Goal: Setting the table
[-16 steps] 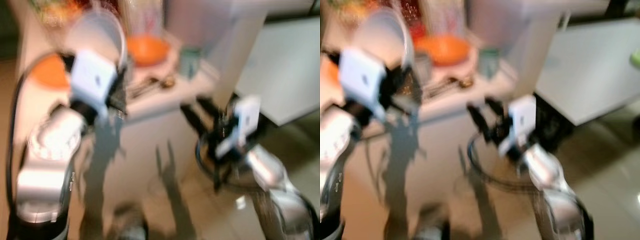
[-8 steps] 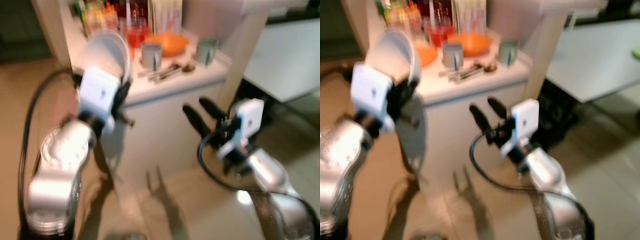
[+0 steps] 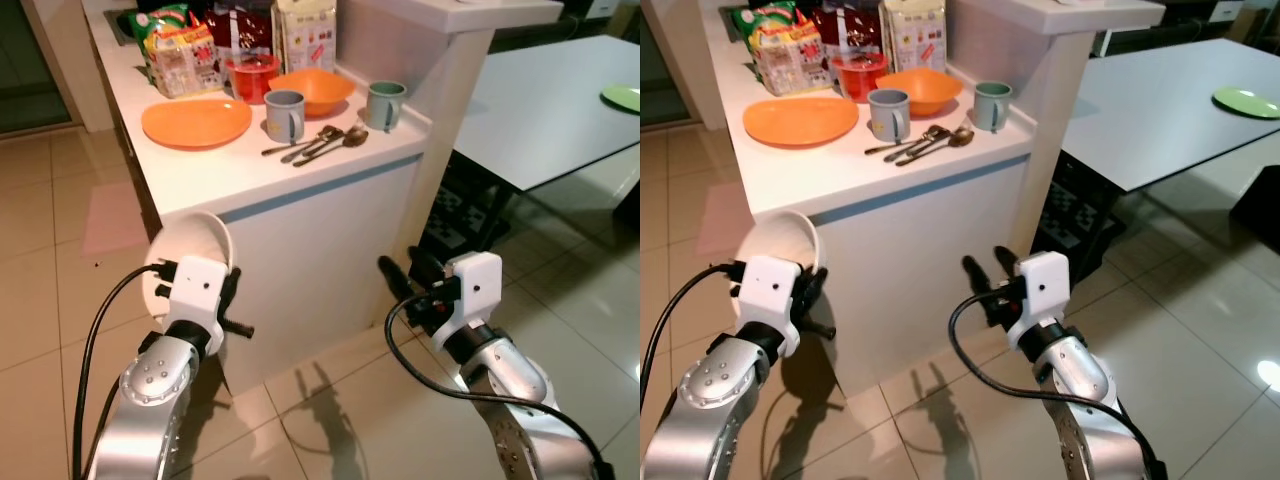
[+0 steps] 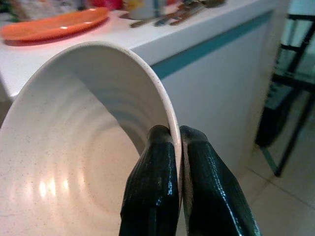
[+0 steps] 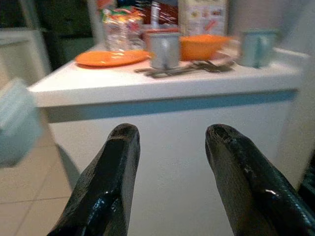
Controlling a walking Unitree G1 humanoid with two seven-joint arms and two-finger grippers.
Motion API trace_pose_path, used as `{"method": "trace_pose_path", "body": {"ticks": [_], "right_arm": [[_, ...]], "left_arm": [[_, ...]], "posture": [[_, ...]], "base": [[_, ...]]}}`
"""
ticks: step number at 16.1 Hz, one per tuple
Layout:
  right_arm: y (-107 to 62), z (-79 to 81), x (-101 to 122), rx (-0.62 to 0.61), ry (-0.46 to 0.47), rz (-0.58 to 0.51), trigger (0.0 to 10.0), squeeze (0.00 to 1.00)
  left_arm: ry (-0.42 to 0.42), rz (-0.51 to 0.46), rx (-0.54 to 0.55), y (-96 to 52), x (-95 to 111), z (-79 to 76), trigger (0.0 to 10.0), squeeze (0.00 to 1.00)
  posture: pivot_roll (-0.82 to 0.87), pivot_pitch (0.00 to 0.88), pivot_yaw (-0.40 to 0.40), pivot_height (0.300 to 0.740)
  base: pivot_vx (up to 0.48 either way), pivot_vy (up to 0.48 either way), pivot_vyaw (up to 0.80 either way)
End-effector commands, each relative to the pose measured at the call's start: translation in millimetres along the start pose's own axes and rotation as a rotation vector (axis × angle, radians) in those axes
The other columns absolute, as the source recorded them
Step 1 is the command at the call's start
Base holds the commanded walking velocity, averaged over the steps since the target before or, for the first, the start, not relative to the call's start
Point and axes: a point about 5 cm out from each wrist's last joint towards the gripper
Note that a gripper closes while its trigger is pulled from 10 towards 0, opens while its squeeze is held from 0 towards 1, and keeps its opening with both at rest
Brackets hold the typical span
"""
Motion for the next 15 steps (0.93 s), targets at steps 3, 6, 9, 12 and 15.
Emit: {"method": "trace_pose_path", "body": {"ticks": [3, 6, 9, 12, 15], "right_arm": [[-1.9, -19.1, -10.8, -0.113, 0.013, 0.038, 10.0, 0.00], [-0.7, -27.6, -19.6, -0.159, -0.009, 0.086, 10.0, 0.00], [-2.1, -28.6, -19.4, -0.158, -0.018, 0.091, 10.0, 0.00], [-1.8, -30.5, -25.0, -0.152, -0.019, 0.107, 10.0, 0.00], [-4.0, -28.7, -29.9, -0.146, -0.018, 0.122, 10.0, 0.00]], "left_arm": [[0.026, -0.036, 0.037, 1.3, -1.1, 2.9, 10.0, 0.00], [0.107, -0.058, 0.031, 5.3, -2.2, -0.8, 10.0, 0.00], [0.132, -0.055, 0.006, 6.6, -2.6, -6.1, 10.0, 0.00], [0.192, -0.068, -0.011, 7.5, -4.3, -9.2, 10.0, 0.00], [0.221, -0.073, -0.020, 6.7, -4.6, -9.7, 10.0, 0.00]], "posture": [[0.09, 0.000, -0.013, 0.740], [0.08, 0.000, -0.012, 0.740], [0.07, 0.000, -0.013, 0.740], [0.09, 0.000, -0.019, 0.740], [0.08, 0.000, -0.017, 0.740]], "base": [[0.000, 0.000, 0.00], [0.000, -0.205, 0.00], [0.000, -0.434, 0.43], [0.000, -0.433, 0.80], [0.000, -0.431, 0.80]]}}
Point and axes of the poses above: a point about 5 cm out from each wrist's last joint towards the gripper, its own y axis pointing out of the wrist towards the gripper, its own x axis along the axis of the wrist's last joint, z = x × y, and after that the axes turned 12 degrees about y, right-handed
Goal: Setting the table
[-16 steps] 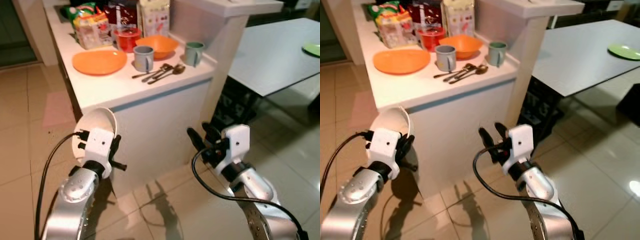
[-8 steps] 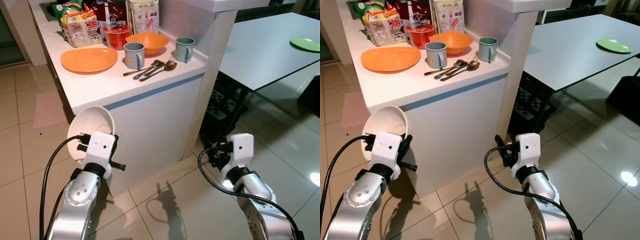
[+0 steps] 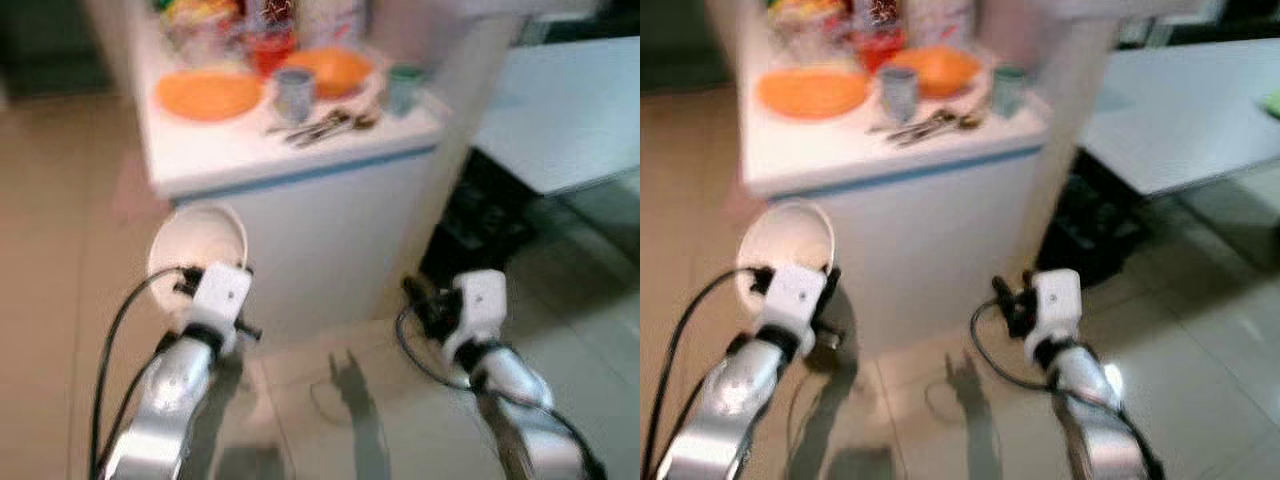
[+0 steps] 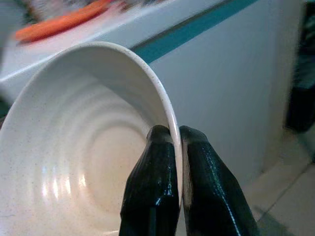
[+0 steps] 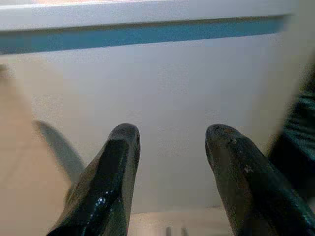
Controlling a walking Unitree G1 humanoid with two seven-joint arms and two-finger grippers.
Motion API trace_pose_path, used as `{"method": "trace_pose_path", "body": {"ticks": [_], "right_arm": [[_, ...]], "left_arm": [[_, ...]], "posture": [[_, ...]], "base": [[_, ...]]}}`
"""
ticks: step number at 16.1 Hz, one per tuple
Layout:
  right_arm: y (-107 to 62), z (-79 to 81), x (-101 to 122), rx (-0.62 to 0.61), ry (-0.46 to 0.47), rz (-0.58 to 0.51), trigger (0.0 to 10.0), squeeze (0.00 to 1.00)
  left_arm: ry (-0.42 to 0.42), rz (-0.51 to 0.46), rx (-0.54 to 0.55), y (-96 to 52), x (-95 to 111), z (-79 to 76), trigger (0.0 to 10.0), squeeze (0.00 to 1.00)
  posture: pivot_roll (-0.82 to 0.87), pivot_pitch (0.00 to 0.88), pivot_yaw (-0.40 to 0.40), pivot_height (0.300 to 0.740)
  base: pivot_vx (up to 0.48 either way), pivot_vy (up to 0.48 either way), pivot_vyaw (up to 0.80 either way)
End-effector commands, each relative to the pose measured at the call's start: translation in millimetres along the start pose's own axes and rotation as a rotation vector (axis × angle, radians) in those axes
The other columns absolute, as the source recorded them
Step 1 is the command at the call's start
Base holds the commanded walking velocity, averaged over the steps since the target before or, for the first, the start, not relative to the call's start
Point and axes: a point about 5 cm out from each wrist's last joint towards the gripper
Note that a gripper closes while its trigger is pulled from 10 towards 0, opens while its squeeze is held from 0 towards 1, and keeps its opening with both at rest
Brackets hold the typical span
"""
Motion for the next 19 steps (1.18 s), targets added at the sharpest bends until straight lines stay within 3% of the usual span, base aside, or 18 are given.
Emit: {"method": "trace_pose_path", "body": {"ticks": [1, 7, 11, 15, 17, 19], "right_arm": [[-2.4, -6.1, 2.5, -0.016, -0.024, -0.004, 10.0, 0.00], [-1.2, -16.9, 11.3, -0.058, -0.037, -0.028, 10.0, 0.00], [-3.1, -19.5, 15.9, -0.092, 0.035, -0.028, 10.0, 0.00], [3.4, -14.6, 29.9, -0.052, 0.102, -0.049, 10.0, 0.00], [14.0, 1.7, 40.2, 0.046, 0.201, -0.041, 10.0, 0.00], [18.6, 8.8, 45.4, 0.090, 0.260, -0.039, 10.0, 0.00]], "left_arm": [[0.021, -0.039, 0.004, 2.2, 7.4, 0.0, 10.0, 0.00], [0.082, -0.087, -0.040, 11.5, 14.9, -4.1, 10.0, 0.00], [0.162, -0.123, -0.105, 15.4, 19.0, -10.6, 10.0, 0.00], [0.288, -0.156, -0.201, 20.3, 22.1, -17.9, 10.0, 0.00], [0.443, -0.184, -0.314, 27.8, 22.7, -21.5, 10.0, 0.00], [0.541, -0.186, -0.365, 32.0, 20.4, -23.1, 10.0, 0.00]], "posture": [[0.08, 0.000, -0.019, 0.740], [0.07, 0.000, 0.000, 0.740], [0.04, 0.000, 0.007, 0.740], [0.05, 0.000, 0.003, 0.740], [0.06, 0.000, -0.009, 0.740], [0.07, 0.000, -0.015, 0.740]], "base": [[0.000, -0.435, 0.80], [0.000, -0.432, 0.80], [0.000, 0.000, 0.00], [0.000, 0.000, 0.00], [0.000, 0.000, 0.00], [0.000, 0.000, 0.00]]}}
Point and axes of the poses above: a point about 5 cm out from each wrist's last joint towards the gripper, its own y axis pointing out of the wrist towards the gripper, its own x axis along the axis of the wrist's last joint, z = x × y, and after that the axes turned 12 degrees about y, right-handed
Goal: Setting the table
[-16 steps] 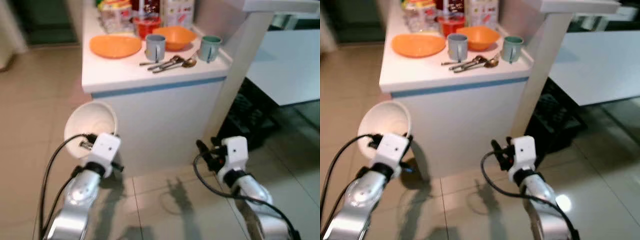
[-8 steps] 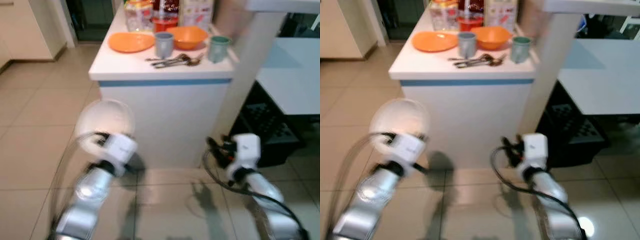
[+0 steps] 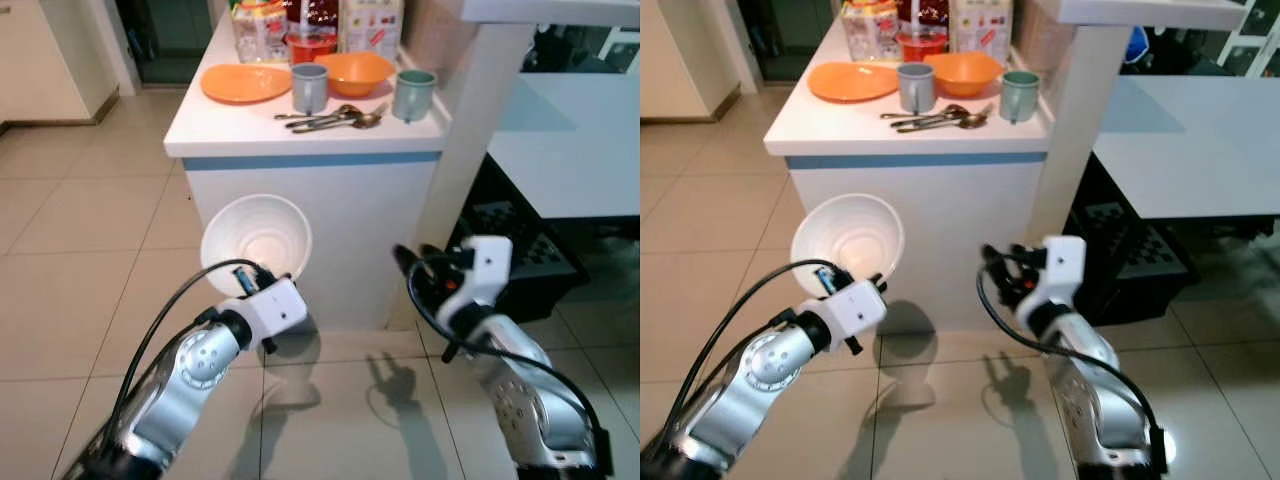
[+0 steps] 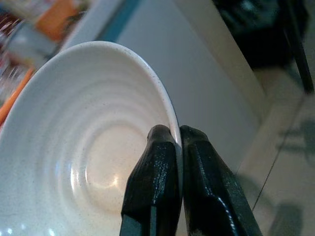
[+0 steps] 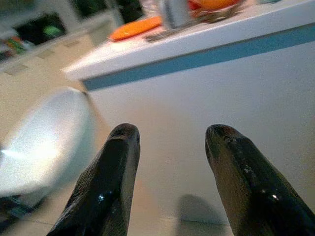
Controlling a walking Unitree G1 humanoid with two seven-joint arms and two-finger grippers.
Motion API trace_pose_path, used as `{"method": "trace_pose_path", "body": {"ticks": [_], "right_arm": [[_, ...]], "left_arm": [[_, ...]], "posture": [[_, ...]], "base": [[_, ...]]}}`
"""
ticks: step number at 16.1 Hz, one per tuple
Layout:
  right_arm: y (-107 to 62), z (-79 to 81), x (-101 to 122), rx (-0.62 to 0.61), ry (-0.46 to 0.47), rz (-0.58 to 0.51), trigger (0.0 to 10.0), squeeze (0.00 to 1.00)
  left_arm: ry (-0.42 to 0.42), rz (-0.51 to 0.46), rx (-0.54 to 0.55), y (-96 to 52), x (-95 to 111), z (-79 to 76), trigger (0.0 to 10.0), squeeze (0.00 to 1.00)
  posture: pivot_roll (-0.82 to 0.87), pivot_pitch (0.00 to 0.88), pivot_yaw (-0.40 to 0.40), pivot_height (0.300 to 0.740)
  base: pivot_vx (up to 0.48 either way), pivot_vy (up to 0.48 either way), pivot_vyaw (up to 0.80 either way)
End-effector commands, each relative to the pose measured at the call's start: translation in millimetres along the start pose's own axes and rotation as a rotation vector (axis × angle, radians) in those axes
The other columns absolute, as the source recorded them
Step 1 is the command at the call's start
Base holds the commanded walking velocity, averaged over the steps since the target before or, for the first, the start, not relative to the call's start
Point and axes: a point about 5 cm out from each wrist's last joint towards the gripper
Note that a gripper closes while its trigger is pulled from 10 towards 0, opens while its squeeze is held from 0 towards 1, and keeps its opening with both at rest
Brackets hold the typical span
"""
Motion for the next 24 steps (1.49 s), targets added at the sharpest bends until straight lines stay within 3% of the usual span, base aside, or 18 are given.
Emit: {"method": "trace_pose_path", "body": {"ticks": [1, 2, 3, 4, 5, 7, 10, 13, 14, 15, 18, 20, 24], "right_arm": [[3.6, 4.4, 5.5, 0.029, 0.056, 0.001, 10.0, 0.00], [9.9, 10.4, 5.3, 0.074, 0.129, 0.022, 10.0, 0.00], [13.2, 12.7, 4.0, 0.089, 0.149, 0.044, 10.0, 0.86], [15.8, 14.4, 2.6, 0.100, 0.171, 0.066, 10.0, 1.00], [19.9, 16.4, -0.7, 0.113, 0.223, 0.112, 10.0, 1.00], [23.0, 16.3, -6.1, 0.114, 0.293, 0.190, 10.0, 1.00], [24.9, 8.7, -16.1, 0.060, 0.285, 0.270, 10.0, 1.00], [31.8, 9.0, -15.6, 0.049, 0.357, 0.269, 10.0, 1.00], [34.1, 9.7, -14.9, 0.056, 0.403, 0.270, 10.0, 0.62], [35.6, 9.8, -15.8, 0.064, 0.433, 0.278, 10.0, 0.00], [42.7, 7.2, -20.5, 0.061, 0.429, 0.293, 10.0, 0.00], [46.5, 2.9, -18.6, 0.042, 0.371, 0.287, 10.0, 0.00], [42.9, -6.9, 5.9, 0.071, 0.324, 0.218, 10.0, 0.00]], "left_arm": [[0.125, -0.024, -0.048, 3.5, 1.9, 0.3, 10.0, 0.00], [0.264, -0.025, -0.120, 4.6, -2.9, -5.8, 10.0, 0.00], [0.335, -0.025, -0.147, 5.5, -4.7, -7.2, 10.0, 0.00], [0.396, -0.030, -0.167, 6.7, -5.4, -7.6, 10.0, 0.00], [0.506, -0.036, -0.176, 10.1, -4.8, -3.1, 10.0, 0.00], [0.618, -0.060, -0.162, 14.7, 0.0, 2.9, 10.0, 0.00], [0.719, -0.079, -0.134, 18.7, 7.8, 7.7, 10.0, 0.00], [0.772, -0.127, -0.170, 18.9, 15.3, -2.6, 10.0, 0.00], [0.795, -0.134, -0.171, 19.0, 16.9, -4.6, 10.0, 0.00], [0.811, -0.137, -0.169, 19.3, 18.1, -5.8, 10.0, 0.00], [0.836, -0.164, -0.181, 21.3, 24.6, -9.4, 10.0, 0.00], [0.849, -0.154, -0.165, 22.4, 25.1, -6.0, 10.0, 0.00], [0.807, -0.055, -0.174, 22.8, 5.8, -0.5, 10.0, 0.00]], "posture": [[0.07, 0.000, -0.015, 0.740], [0.07, 0.000, -0.017, 0.740], [0.07, 0.000, -0.020, 0.740], [0.07, 0.000, -0.023, 0.740], [0.07, 0.000, -0.026, 0.740], [0.08, 0.000, -0.038, 0.740], [0.08, 0.000, -0.044, 0.740], [0.08, 0.000, -0.049, 0.740], [0.09, 0.000, -0.051, 0.740], [0.09, 0.000, -0.051, 0.740], [0.09, 0.000, -0.055, 0.740], [0.10, 0.000, -0.057, 0.740], [0.09, 0.000, -0.056, 0.740]], "base": [[0.000, 0.000, 0.00], [0.000, 0.000, 0.00], [0.000, 0.000, 0.00], [0.000, 0.000, 0.00], [0.000, 0.000, 0.00], [0.000, 0.000, 0.00], [0.000, 0.000, 0.00], [0.000, 0.000, 0.00], [0.000, 0.000, 0.00], [0.000, 0.000, 0.00], [0.000, 0.000, 0.00], [0.000, 0.000, 0.00], [0.000, 0.000, 0.00]]}}
Point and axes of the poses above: a point about 5 cm out from each wrist's last joint towards the gripper, its own y axis pointing out of the wrist towards the gripper, its own x axis along the axis of the wrist's last joint, z = x × y, and after that the axes turned 12 degrees about y, right-handed
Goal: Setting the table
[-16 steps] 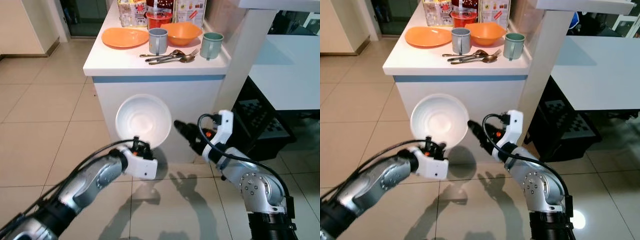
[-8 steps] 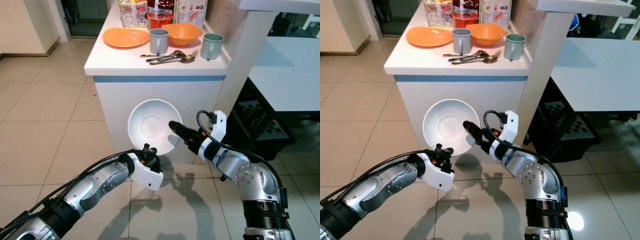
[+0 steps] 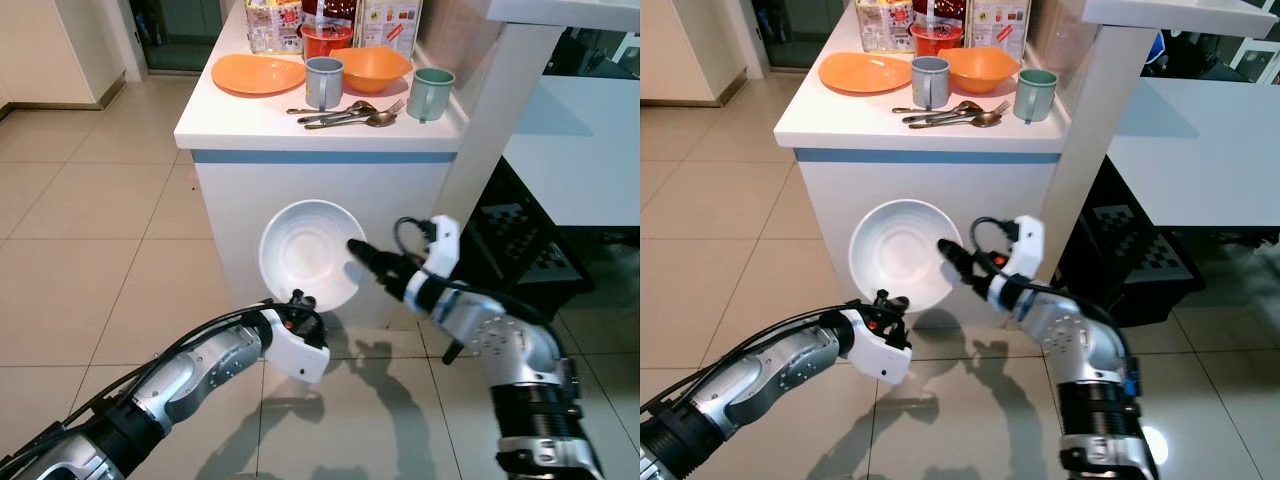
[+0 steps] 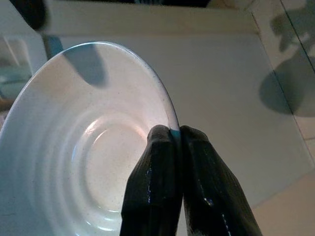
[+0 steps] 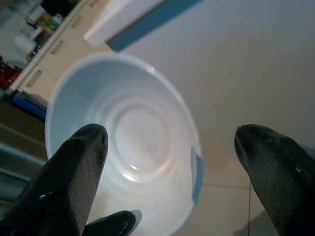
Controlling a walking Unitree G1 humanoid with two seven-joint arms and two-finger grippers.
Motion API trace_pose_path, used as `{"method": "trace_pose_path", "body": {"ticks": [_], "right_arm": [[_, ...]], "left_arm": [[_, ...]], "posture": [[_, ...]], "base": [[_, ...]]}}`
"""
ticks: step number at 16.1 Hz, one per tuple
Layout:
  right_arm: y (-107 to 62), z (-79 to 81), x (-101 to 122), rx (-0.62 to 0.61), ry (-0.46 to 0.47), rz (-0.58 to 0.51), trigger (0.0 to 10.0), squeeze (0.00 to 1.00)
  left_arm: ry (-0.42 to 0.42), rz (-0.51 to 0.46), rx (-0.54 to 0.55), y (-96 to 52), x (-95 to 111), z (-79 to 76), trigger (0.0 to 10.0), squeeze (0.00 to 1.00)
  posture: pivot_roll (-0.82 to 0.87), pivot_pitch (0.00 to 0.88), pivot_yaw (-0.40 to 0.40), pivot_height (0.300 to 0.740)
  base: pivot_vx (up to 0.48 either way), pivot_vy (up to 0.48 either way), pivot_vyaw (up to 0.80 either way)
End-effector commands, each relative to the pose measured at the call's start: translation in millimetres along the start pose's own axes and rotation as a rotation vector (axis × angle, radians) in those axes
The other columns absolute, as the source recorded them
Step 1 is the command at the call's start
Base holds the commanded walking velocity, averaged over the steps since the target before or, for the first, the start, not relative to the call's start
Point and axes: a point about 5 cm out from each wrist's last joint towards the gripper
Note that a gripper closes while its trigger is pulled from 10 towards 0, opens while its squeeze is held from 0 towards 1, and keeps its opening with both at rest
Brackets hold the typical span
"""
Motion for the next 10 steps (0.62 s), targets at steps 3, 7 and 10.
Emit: {"method": "trace_pose_path", "body": {"ticks": [3, 7, 10], "right_arm": [[-10.1, 5.3, 19.8, 0.068, -0.051, -0.054, 10.0, 0.00], [3.1, -7.6, 10.5, -0.005, -0.090, -0.010, 10.0, 0.00], [16.3, -13.6, 10.8, -0.055, -0.100, -0.031, 10.0, 0.00]], "left_arm": [[-0.015, 0.069, 0.031, 0.7, -22.0, 5.4, 10.0, 0.00], [0.021, 0.039, 0.098, 4.8, -17.6, 22.8, 10.0, 0.00], [0.046, -0.013, 0.133, 7.4, -5.7, 34.8, 10.0, 0.00]], "posture": [[0.09, 0.000, -0.053, 0.740], [0.09, 0.000, -0.053, 0.740], [0.09, 0.000, -0.057, 0.740]], "base": [[0.000, 0.000, 0.00], [0.000, 0.000, 0.00], [0.000, 0.000, 0.00]]}}
Point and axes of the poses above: a point about 5 cm out from each wrist's last joint towards the gripper, its own y axis pointing out of the wrist towards the gripper, its own x axis along the axis of the wrist's last joint, z = x × y, and after that the axes turned 12 degrees about y, right-handed
